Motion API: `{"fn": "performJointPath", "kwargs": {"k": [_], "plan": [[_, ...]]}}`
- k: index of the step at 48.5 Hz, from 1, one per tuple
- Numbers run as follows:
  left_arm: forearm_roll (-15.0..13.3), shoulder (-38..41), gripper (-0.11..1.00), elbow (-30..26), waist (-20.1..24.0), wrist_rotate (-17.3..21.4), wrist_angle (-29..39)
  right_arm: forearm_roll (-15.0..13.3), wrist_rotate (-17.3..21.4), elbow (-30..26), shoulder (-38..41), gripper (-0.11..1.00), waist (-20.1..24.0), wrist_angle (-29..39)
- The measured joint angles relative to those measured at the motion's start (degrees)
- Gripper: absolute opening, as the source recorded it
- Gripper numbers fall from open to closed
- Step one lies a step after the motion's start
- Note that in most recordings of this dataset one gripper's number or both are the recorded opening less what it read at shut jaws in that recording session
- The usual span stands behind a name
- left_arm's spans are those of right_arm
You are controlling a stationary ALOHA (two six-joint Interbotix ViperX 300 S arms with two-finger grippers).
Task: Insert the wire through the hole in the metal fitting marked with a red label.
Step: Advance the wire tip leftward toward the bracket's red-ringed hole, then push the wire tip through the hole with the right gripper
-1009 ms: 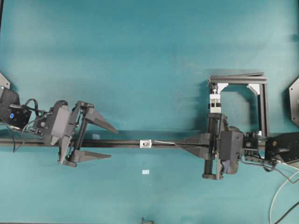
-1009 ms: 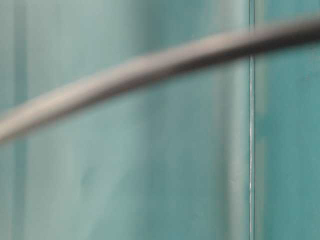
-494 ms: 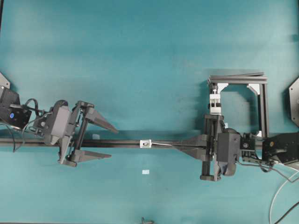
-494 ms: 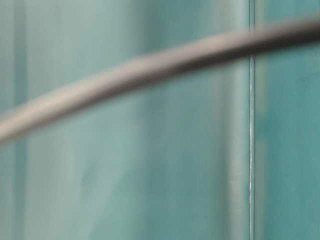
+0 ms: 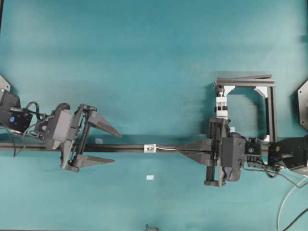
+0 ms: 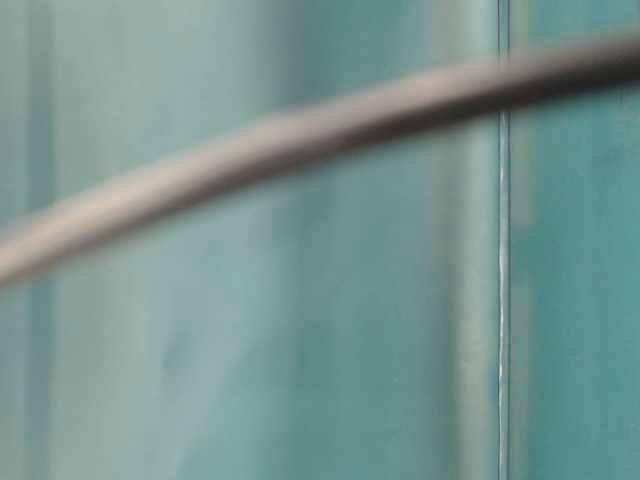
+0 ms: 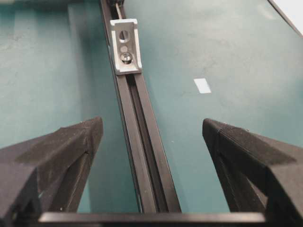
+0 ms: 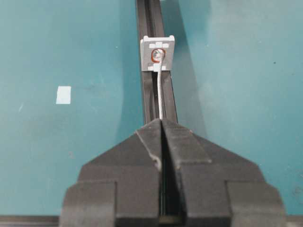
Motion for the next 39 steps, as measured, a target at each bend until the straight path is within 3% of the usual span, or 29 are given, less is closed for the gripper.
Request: {"fn": "performJointPath", "kwargs": {"k": [39], "plan": [[0.0, 0.0, 0.6, -0.1, 0.0, 0.0, 0.1, -2.5, 0.0, -2.1, 1.8, -0.01, -2.4, 0.0]]}}
